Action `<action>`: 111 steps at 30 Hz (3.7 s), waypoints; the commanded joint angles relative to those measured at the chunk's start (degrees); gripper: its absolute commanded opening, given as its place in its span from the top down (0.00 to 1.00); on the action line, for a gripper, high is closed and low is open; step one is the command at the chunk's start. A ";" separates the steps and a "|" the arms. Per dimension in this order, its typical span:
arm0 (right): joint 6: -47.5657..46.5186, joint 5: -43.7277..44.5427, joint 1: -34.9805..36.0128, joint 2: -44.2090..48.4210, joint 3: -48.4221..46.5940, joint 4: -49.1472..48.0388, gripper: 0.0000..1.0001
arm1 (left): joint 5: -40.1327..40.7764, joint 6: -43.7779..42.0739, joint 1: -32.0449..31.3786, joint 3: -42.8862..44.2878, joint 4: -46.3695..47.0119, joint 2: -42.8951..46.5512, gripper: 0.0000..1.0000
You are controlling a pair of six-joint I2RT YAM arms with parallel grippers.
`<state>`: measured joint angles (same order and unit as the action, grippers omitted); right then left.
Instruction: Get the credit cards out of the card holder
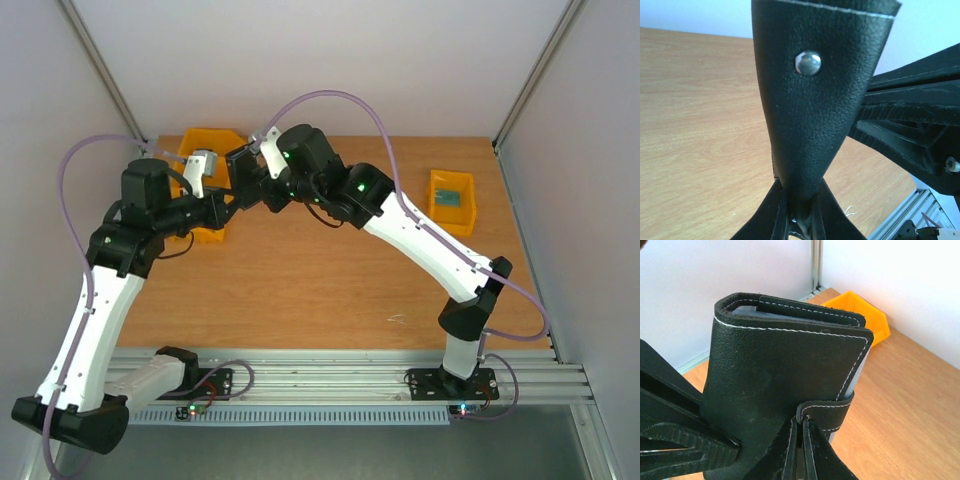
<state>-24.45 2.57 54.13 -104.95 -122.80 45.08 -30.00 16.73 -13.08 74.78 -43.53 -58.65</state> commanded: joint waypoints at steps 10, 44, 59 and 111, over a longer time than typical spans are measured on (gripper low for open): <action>1.26 4.50 -7.71 6.27 7.56 4.19 0.99 | -5.19 0.85 1.63 -3.88 5.15 2.72 1.00; 4.79 -45.23 -15.82 29.80 35.66 -22.75 0.38 | -45.10 9.08 2.62 -8.83 30.81 4.33 1.00; 5.36 -48.42 -16.41 27.73 29.97 -18.98 0.47 | -47.53 8.06 2.49 -9.74 31.38 5.76 1.00; 4.13 9.06 0.89 14.59 10.64 8.44 0.99 | -19.71 3.64 3.46 -11.60 18.77 4.71 0.01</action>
<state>-19.81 12.19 54.54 -90.94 -109.40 54.15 -49.60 19.16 -9.87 63.61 -27.38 -53.65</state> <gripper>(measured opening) 0.089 0.994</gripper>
